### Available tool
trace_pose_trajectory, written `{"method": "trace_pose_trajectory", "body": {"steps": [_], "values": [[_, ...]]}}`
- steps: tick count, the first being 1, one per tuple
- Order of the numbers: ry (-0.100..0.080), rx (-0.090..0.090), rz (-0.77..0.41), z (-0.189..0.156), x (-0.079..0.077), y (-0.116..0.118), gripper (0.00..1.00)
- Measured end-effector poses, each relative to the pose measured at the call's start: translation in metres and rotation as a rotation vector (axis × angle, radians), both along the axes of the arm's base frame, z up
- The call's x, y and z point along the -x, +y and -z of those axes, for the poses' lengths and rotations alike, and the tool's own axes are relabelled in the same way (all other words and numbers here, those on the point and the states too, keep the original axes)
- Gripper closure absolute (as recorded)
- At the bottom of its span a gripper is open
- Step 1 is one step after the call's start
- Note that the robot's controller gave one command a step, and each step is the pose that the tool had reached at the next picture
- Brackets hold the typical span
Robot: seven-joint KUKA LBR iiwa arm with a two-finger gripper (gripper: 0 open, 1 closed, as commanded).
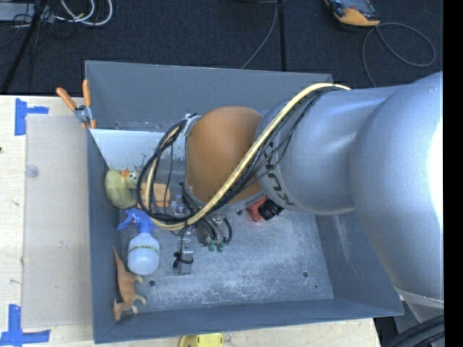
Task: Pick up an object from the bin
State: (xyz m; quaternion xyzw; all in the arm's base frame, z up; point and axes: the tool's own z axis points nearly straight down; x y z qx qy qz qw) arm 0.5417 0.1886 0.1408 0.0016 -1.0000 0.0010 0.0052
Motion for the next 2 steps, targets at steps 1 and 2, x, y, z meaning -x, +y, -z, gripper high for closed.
{"method": "trace_pose_trajectory", "body": {"steps": [1,2], "values": [[-0.007,-0.001,0.005,-0.005,-0.002,-0.001,0.0],[-0.009,-0.005,-0.273,0.014,-0.011,0.008,0.0]]}}
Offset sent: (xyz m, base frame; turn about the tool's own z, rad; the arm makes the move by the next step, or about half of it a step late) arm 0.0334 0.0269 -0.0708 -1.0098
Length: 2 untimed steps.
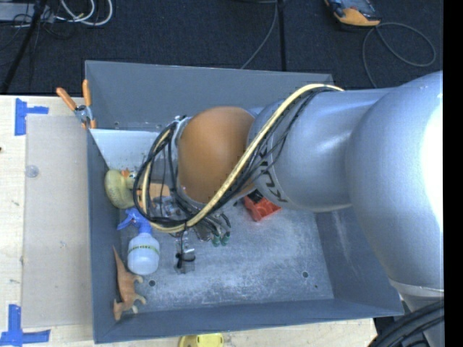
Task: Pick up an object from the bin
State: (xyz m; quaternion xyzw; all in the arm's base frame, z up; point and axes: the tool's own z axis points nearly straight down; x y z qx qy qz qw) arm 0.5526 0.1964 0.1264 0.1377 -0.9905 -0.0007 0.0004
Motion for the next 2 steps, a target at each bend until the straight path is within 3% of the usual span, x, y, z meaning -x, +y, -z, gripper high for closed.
{"method": "trace_pose_trajectory", "body": {"steps": [1,2], "values": [[0.001,0.0,-0.438,0.012,-0.015,0.017,0.0],[-0.002,-0.001,-0.542,0.006,-0.009,0.036,0.0]]}}
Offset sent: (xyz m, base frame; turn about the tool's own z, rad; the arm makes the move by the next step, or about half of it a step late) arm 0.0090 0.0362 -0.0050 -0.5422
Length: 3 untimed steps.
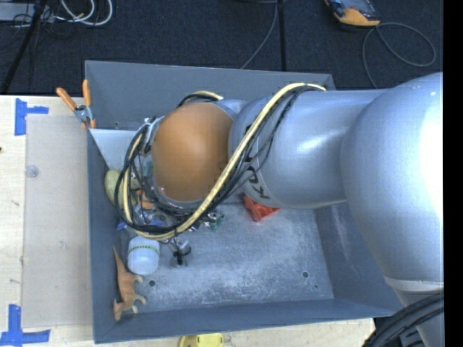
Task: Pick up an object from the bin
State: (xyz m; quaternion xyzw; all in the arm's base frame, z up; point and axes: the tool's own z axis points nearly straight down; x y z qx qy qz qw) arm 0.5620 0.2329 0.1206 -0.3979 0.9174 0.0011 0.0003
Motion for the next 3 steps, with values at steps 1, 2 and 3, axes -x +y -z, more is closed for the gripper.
{"method": "trace_pose_trajectory", "body": {"steps": [1,2,3], "values": [[0.0,0.001,-0.153,0.039,-0.009,-0.003,0.0],[0.002,-0.001,-0.419,0.051,0.001,0.007,1.0],[0.002,-0.001,-0.419,0.051,0.001,0.007,1.0]]}}
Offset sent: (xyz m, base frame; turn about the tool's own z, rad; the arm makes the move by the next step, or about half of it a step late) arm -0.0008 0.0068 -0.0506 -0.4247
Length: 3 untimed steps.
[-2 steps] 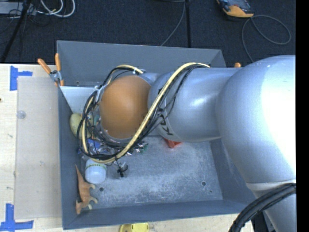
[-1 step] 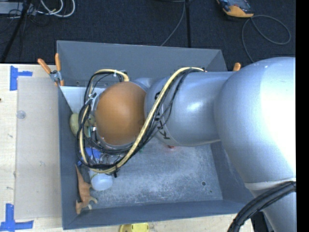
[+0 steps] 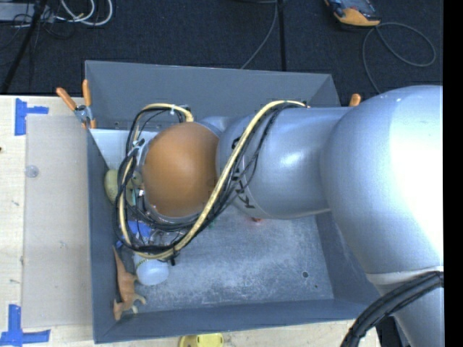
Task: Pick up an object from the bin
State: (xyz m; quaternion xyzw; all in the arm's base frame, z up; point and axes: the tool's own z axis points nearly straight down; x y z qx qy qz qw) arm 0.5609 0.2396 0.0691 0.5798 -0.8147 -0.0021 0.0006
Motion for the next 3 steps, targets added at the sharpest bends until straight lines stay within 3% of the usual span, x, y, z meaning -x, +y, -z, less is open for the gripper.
{"method": "trace_pose_trajectory", "body": {"steps": [3], "values": [[0.007,0.002,0.002,-0.042,0.002,0.0,1.0]]}}
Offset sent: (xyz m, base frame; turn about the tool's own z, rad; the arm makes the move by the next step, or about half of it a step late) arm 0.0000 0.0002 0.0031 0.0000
